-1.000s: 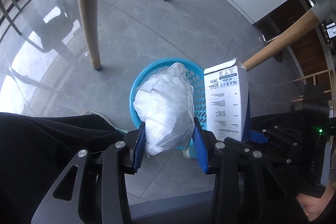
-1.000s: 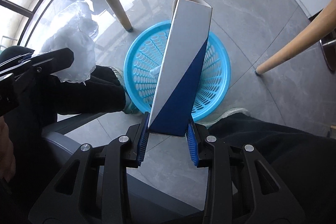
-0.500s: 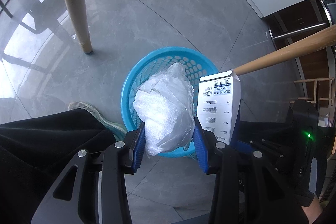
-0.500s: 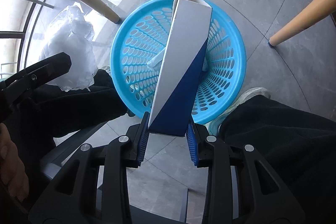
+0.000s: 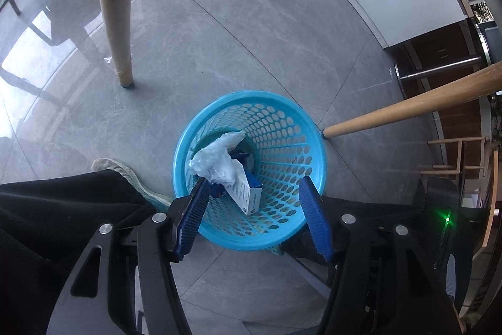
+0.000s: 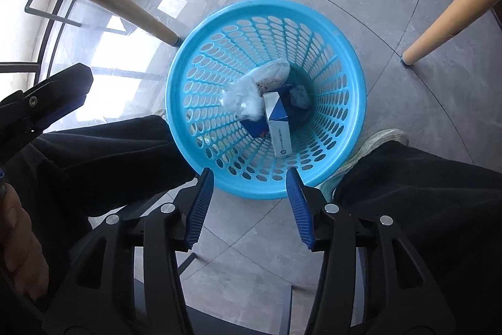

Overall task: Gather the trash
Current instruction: 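Raise both tools back toward the table and the sponge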

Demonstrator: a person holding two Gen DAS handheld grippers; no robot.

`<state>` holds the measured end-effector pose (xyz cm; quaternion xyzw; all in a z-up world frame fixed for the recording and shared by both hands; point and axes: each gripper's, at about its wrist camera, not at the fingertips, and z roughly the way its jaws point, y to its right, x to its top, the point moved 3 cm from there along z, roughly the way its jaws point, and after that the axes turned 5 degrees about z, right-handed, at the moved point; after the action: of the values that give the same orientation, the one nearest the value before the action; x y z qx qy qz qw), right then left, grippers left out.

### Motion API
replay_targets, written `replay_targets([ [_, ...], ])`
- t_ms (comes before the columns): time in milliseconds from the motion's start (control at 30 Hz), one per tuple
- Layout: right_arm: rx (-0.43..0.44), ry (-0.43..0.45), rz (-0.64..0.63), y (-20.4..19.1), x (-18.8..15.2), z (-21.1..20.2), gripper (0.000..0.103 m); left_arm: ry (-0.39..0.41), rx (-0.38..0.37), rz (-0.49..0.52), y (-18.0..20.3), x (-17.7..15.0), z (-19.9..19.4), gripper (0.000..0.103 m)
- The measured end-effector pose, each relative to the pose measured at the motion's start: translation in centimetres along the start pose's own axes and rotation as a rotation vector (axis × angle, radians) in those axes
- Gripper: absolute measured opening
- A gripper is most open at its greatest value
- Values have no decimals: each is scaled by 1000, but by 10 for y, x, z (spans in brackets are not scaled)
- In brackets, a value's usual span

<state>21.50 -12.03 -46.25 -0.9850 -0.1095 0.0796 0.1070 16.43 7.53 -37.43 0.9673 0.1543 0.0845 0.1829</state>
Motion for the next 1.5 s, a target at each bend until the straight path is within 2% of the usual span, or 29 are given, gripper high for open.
replay_targets([
  [300,-32,78,-19,-1,-4,-25,51,23,27,4,-2,-2,-11,58],
  [367,-22,92,-14,-2,-6,-33,55,35,40,17,0,-4,-18,59],
  [467,-12,116,-15,-2,-12,-45,59,59,89,36,2,-7,-31,60],
  [667,-44,135,-15,1,-21,-59,64,53,184,68,-1,-12,-38,60],
  [867,-35,186,-15,5,-32,-85,72,87,246,148,10,-20,-55,64],
  [1100,-10,223,-36,5,-57,-112,76,111,264,205,24,-33,-74,67],
  [1367,3,255,-60,9,-86,-142,80,121,220,245,39,-59,-104,71],
  [1433,7,280,-70,11,-95,-155,85,123,218,271,44,-67,-110,72],
  [1500,11,299,-82,14,-107,-166,86,132,214,306,51,-75,-119,73],
])
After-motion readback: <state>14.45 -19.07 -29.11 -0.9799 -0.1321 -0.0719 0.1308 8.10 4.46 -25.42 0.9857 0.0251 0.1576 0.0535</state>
